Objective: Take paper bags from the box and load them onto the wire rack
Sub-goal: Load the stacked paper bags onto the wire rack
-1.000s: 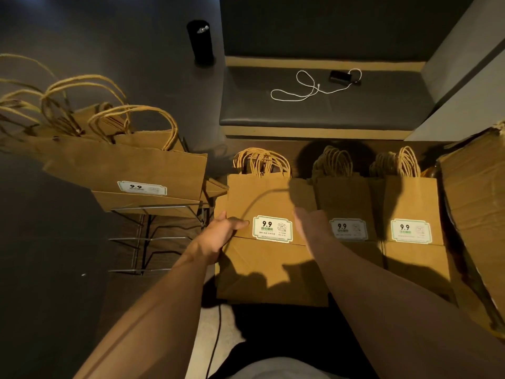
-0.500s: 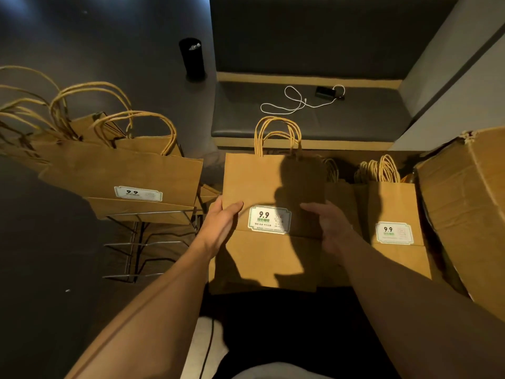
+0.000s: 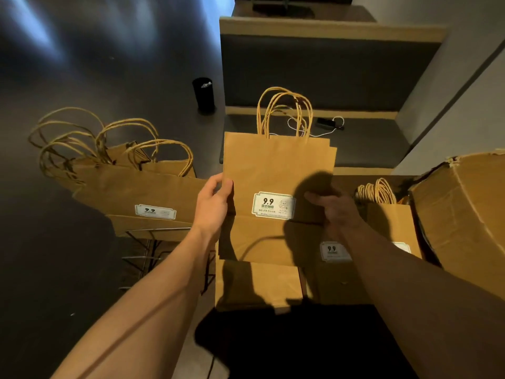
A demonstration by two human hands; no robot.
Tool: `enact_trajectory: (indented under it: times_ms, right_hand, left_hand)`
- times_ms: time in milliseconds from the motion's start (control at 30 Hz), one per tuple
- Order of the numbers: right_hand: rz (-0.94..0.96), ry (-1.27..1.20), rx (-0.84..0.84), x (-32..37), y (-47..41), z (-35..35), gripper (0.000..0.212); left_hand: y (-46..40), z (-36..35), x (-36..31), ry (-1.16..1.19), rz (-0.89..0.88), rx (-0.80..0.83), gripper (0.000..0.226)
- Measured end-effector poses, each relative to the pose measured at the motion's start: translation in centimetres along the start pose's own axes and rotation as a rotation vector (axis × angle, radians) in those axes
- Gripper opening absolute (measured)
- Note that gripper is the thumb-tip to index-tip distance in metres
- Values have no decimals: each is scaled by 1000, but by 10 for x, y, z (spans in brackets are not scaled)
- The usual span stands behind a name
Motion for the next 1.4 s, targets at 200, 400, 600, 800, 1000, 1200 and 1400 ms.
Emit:
enact_trajectory:
  times_ms: [200,400,600,800,1000,1200,1400]
  right_hand:
    - [12,-120,-3,26,8,-2,51]
    - [142,-129,33,60,24,-30,23]
    - [153,-136,116,73,37,-87,20]
    - [143,-196,252,67,47,-154,24]
    - [130,-112,310,48,54,-203,20]
    - [137,30,303,13,52,-231,17]
    - [241,176,195,9,48,-239,17]
  left_hand:
    - [2,2,-27,145,23,35,13]
    - [8,23,-56,269,4,-34,13]
    - [13,80,-80,305,-9,-150,15]
    - [18,140,-111,106,-262,-328,8]
    - [3,200,-102,-152,-289,-467,16]
    - [-12,240,-56,-182,-147,-517,20]
    - [-29,256,-35,-267,-45,-481,26]
Point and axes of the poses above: each hand's wrist, its own y-axis away from the middle knuckle, its own z-axis out of the back of the hand, x = y × z, the point moved 7 cm from there along -y, towards the middle knuckle, and after that the axes turned 5 degrees about -x, right-handed, at the moved point
